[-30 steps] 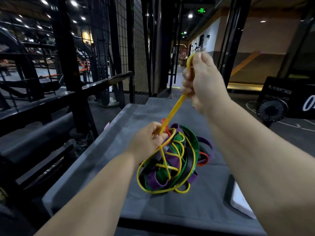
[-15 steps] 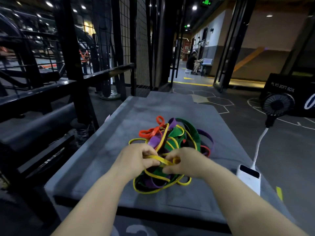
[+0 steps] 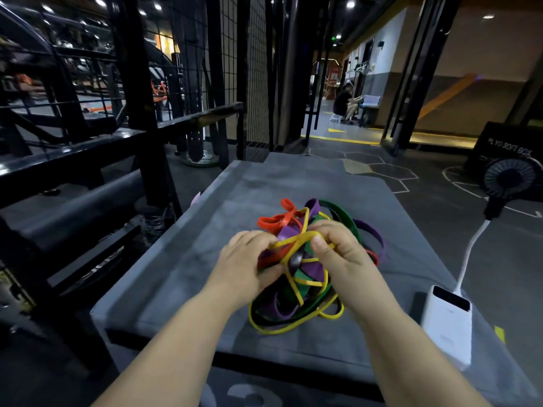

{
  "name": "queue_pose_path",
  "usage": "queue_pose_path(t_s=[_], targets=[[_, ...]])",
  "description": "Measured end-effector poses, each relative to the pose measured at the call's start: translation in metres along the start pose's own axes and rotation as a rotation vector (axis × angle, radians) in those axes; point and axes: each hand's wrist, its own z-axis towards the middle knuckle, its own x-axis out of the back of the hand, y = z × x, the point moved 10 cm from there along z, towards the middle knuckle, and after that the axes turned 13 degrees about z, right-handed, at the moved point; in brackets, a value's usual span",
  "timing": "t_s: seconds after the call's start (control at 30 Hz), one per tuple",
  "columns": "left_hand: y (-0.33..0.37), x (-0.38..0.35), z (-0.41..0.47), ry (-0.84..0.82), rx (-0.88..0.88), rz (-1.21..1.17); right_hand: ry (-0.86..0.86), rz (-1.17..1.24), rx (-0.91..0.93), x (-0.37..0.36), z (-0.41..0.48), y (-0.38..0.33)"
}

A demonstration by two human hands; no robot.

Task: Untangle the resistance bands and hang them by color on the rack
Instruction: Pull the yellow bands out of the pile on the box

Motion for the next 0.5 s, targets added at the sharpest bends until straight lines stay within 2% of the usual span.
queue_pose_path(t_s=[0.07,0.13,0.2,0.27,0.4,0.5], targets=[[0.013,0.002,0.002,0.062,-0.022,0.029,-0.024,0.145,0.009,-0.005,0.000,-0.005],[0.024,0.006,0.004,0.106,-0.029,-0.005,-0.023,0.412,-0.073,-0.010,-0.001,-0.003],[0.028,0.004,0.005,0.102,-0.028,-0.086,0.043,0.681,-0.158,-0.008,-0.001,0.000],[0.029,-0.001,0.004,0.078,-0.033,-0.151,0.147,0.825,-0.189,0.001,-0.001,0.004],[0.020,-0.013,0.002,-0.014,0.032,-0.219,0.307,0.802,-0.243,0.021,-0.002,0.021],[0.021,-0.015,0.004,-0.012,0.006,-0.164,0.323,0.641,-0.259,0.027,-0.002,0.030]])
